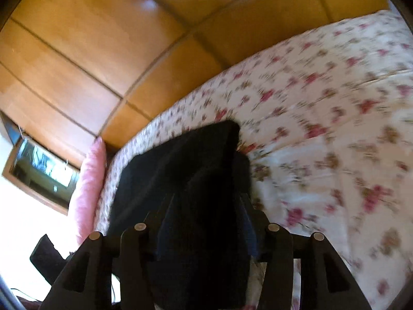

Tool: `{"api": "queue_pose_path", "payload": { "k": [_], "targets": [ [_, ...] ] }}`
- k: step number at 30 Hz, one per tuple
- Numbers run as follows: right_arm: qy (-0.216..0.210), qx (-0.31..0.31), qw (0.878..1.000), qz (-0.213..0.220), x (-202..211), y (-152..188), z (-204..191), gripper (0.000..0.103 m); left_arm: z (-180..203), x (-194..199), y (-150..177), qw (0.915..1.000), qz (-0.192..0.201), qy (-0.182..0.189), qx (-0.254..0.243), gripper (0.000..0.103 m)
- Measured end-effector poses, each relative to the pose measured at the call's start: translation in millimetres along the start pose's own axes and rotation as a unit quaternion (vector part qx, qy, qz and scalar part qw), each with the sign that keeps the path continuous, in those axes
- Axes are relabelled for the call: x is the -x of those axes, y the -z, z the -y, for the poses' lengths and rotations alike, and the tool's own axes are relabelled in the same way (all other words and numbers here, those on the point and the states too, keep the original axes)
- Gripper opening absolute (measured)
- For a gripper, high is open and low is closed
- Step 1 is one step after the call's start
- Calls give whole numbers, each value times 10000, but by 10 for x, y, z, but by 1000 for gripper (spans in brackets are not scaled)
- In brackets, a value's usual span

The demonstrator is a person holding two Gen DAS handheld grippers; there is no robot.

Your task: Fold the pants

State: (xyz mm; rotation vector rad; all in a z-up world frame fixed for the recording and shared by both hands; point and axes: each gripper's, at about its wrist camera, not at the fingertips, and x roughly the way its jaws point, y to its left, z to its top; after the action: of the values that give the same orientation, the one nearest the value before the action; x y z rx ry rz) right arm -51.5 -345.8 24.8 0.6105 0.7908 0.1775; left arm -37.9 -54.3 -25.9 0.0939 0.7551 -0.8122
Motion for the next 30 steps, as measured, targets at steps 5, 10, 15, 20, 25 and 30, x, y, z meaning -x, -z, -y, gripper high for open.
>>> {"api": "queue_pose_path", "payload": {
  "k": [5,10,15,20,25,30],
  "targets": [
    [-611,-146,9980,43,373,245,-188,50,-74,79,-29,9986,330,-410,33,38],
    [-1029,-398,9922,-583,248,694,-364,50,84,-157,-62,9987,245,-305,-339,39],
    [-938,-1137,9879,-489,30,815,-130,48,210,-387,-63,9969,91,-397,-677,39],
    [-551,-1209,9909,-232,-25,735,-51,11,222,-309,-115,9978,112,-175,-632,39],
    [-408,-707,9966,-73,36,652,-282,8,332,-240,-114,9961,145,162,-856,44],
    [-666,-346,9970,193,238,563,-577,8,510,-491,-81,9895,-180,-120,-1431,19]
  ]
}}
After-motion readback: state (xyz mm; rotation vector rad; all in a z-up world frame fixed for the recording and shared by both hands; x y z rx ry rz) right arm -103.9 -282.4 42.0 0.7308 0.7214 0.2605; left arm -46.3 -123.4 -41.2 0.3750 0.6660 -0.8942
